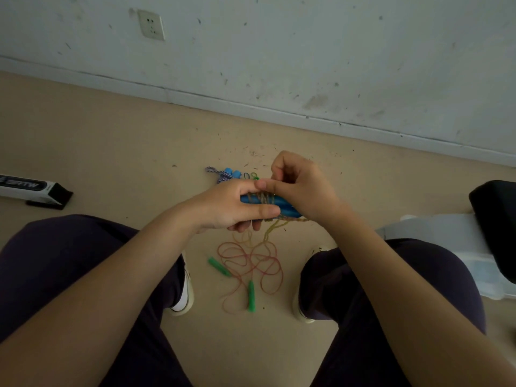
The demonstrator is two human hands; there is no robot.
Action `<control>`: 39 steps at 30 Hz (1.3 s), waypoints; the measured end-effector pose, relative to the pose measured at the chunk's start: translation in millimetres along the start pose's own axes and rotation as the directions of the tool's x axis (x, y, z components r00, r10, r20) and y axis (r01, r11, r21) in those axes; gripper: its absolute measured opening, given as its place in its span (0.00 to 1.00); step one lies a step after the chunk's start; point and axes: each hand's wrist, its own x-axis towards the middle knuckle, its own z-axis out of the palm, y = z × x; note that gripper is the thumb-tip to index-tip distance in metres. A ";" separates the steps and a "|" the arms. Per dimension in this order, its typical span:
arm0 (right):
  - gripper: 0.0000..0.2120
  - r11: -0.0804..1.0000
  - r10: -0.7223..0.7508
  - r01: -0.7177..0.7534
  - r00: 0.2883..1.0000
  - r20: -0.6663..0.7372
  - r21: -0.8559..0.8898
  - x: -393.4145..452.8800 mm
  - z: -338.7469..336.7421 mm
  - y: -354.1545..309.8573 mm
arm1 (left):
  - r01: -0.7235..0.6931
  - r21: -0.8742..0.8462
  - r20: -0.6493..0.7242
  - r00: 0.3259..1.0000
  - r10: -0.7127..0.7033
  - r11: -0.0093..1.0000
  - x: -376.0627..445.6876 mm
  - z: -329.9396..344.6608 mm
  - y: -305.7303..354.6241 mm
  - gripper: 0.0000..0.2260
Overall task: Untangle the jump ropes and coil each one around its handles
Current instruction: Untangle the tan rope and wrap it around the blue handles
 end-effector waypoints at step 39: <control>0.13 0.827 0.243 -0.334 0.938 0.249 0.453 -3.4 -0.6 -4.8 | -0.177 -0.250 -0.397 0.916 0.066 0.952 9.6 -0.2 -2.5 0.15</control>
